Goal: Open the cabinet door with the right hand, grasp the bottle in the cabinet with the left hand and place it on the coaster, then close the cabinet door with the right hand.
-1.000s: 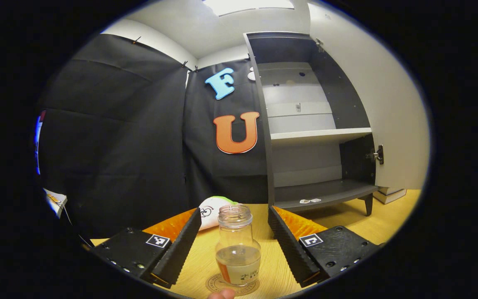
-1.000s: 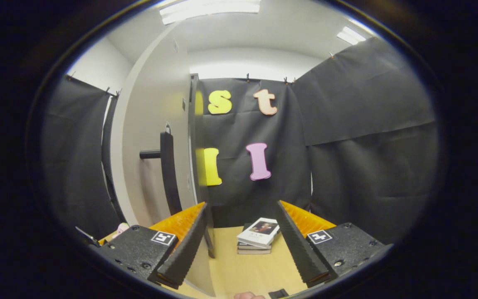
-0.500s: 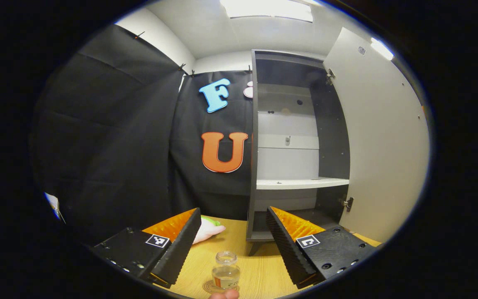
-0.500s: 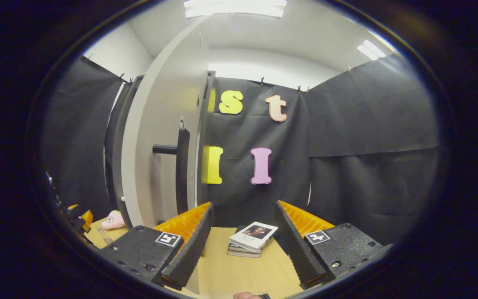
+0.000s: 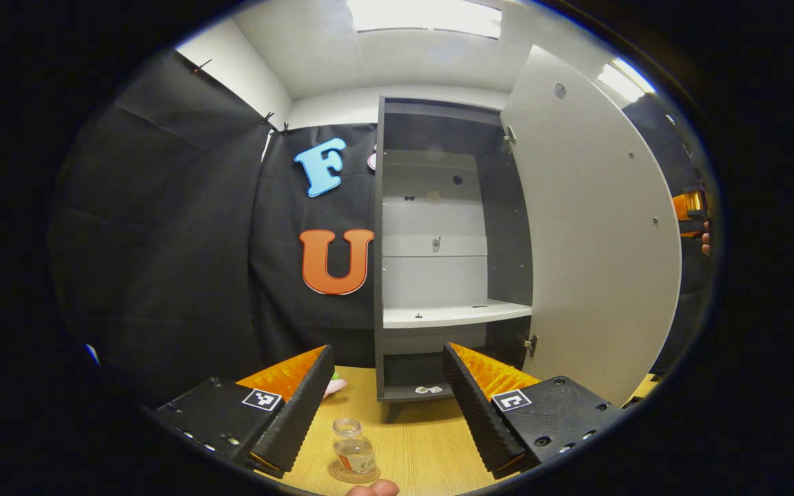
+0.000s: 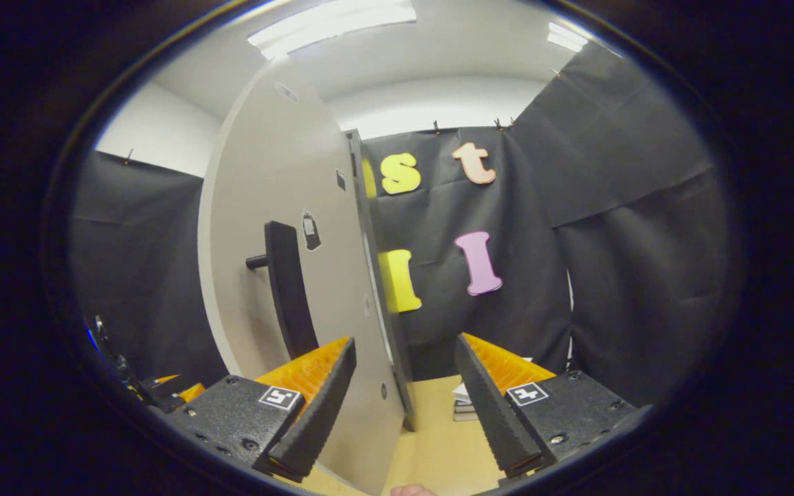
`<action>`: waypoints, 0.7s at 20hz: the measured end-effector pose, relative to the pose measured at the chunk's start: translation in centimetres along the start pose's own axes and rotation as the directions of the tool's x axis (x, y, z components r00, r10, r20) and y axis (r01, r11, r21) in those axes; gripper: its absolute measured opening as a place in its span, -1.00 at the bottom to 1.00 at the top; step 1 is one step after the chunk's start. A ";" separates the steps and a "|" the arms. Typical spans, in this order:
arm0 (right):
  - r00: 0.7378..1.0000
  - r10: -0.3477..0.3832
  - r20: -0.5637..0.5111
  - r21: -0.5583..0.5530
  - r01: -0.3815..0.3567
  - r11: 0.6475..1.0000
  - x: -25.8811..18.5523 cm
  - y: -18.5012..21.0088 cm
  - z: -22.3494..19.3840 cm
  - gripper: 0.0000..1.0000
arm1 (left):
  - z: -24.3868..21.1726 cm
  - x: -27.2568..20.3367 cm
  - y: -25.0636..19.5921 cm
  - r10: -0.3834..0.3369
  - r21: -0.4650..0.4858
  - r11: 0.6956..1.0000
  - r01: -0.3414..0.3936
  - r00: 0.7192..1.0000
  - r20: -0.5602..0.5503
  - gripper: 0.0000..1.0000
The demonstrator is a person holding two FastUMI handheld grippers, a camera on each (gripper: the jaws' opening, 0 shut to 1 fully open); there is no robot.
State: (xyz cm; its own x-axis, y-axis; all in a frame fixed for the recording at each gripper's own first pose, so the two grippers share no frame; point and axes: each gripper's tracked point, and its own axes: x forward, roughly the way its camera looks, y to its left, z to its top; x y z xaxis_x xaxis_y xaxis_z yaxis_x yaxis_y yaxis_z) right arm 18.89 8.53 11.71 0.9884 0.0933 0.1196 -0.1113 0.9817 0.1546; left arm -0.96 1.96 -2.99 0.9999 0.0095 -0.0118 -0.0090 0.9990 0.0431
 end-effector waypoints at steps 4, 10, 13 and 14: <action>0.994 0.109 -0.032 -0.077 -0.111 0.991 1.3 4.4 -0.6 0.88 | -0.3 -0.6 0.4 0.009 0.007 1.000 -0.009 1.000 -0.012 0.90; 0.973 0.219 -0.068 -0.101 -0.225 0.969 4.7 11.0 -1.9 0.88 | -1.0 -1.3 1.7 0.038 -0.005 0.999 -0.038 0.999 -0.034 0.90; 0.957 0.272 -0.098 -0.124 -0.283 0.951 7.7 14.6 -3.0 0.88 | -1.2 -1.9 2.7 0.063 0.018 0.998 -0.062 0.998 -0.032 0.90; 0.954 0.279 -0.107 -0.135 -0.292 0.947 8.7 15.6 -3.4 0.79 | -1.3 -2.0 3.0 0.068 0.023 0.997 -0.067 0.997 -0.033 0.90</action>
State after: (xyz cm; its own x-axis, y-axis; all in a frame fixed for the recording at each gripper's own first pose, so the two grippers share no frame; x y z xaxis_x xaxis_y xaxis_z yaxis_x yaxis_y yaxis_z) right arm 26.11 25.23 11.85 0.9234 0.3803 0.0524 -0.3798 0.9249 -0.0204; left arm -2.98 5.02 -4.18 0.9960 0.0788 -0.0420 -0.0760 0.9949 0.0666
